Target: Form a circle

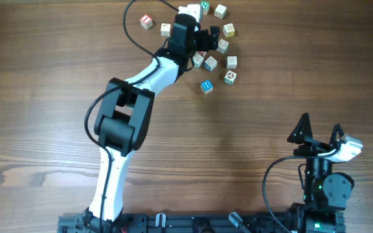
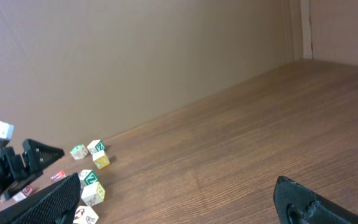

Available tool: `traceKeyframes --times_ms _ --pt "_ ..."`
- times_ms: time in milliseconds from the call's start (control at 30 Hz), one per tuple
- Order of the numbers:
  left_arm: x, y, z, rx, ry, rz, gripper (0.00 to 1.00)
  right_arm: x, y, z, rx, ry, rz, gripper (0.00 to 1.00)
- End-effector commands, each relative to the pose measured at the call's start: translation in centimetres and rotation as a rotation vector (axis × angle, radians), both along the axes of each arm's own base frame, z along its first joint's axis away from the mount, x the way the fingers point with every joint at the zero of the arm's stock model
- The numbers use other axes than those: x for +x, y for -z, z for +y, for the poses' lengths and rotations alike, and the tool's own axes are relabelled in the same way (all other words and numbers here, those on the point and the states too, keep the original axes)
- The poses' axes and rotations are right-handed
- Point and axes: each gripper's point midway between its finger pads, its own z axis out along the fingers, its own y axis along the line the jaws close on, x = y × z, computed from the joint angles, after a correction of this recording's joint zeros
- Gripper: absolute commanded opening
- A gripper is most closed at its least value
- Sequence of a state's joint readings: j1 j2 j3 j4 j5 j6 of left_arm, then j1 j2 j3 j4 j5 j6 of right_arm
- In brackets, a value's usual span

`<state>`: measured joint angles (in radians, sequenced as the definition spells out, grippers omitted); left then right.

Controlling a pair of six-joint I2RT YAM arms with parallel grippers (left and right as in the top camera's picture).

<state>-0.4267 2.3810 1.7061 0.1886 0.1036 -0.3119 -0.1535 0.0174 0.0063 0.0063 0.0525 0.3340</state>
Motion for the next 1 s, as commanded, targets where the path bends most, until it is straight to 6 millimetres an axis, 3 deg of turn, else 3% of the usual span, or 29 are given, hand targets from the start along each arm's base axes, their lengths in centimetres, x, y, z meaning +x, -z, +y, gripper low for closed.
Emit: traceKeyframes --times_ms 0,133,433,600,767,967 --pt "1.4 0.6 1.0 -0.008 -0.133 0.003 0.95 0.0 -0.2 0.1 -0.017 -0.006 -0.007 1.0" --pt "1.3 2.3 1.4 -0.002 -0.164 0.034 0.94 0.0 -0.2 0.1 -0.018 -0.006 -0.007 1.0" --pt "1.1 4.1 1.8 -0.039 -0.214 0.093 0.95 0.0 -0.2 0.1 -0.018 -0.006 -0.007 1.0" --pt "0.5 6.6 1.7 -0.02 -0.198 0.145 0.94 0.0 -0.2 0.1 -0.018 -0.006 -0.007 1.0" --pt "0.0 7.3 2.0 0.037 -0.182 0.175 0.82 0.0 -0.2 0.1 -0.018 -0.006 -0.007 1.0" --pt "0.3 6.2 2.1 0.145 -0.133 0.179 0.57 0.0 -0.2 0.1 -0.018 -0.006 -0.007 1.0"
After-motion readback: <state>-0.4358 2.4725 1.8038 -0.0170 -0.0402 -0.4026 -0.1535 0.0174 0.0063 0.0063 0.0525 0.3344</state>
